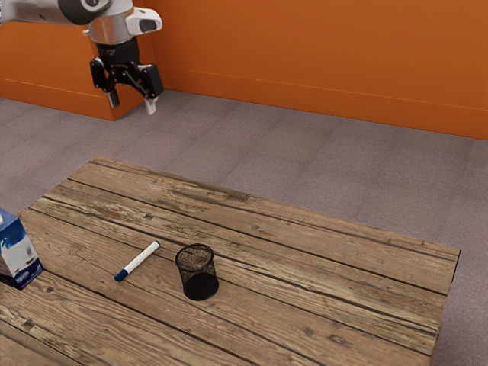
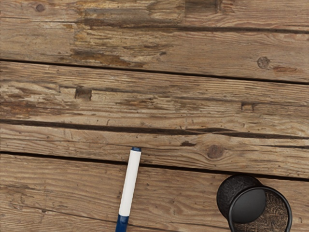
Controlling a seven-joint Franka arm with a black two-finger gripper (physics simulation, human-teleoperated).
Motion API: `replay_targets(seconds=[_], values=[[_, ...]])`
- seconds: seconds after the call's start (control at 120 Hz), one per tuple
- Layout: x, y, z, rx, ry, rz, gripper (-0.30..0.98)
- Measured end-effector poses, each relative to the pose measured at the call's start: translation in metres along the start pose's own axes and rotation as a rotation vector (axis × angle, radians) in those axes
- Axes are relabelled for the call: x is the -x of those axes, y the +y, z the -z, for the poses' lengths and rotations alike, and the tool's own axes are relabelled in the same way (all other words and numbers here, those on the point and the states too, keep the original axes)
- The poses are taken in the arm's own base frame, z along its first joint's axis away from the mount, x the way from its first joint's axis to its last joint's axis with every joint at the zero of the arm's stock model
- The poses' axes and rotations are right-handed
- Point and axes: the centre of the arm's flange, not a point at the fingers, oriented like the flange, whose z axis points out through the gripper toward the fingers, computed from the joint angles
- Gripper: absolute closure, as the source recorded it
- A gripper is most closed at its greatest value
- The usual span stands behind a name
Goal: Put the marker into the pen holder.
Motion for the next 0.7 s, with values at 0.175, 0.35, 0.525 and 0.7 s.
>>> replay_targets(seconds=[0.175, 0.35, 0.525, 0.7], values=[[0.000, -0.002, -0.005, -0.002, -0.015, 0.005, 0.00], [0.050, -0.003, -0.093, 0.024, -0.134, -0.002, 0.00], [0.087, -0.009, -0.185, 0.029, -0.186, 0.010, 0.00], [0.101, 0.002, -0.247, 0.007, -0.179, -0.040, 0.00]])
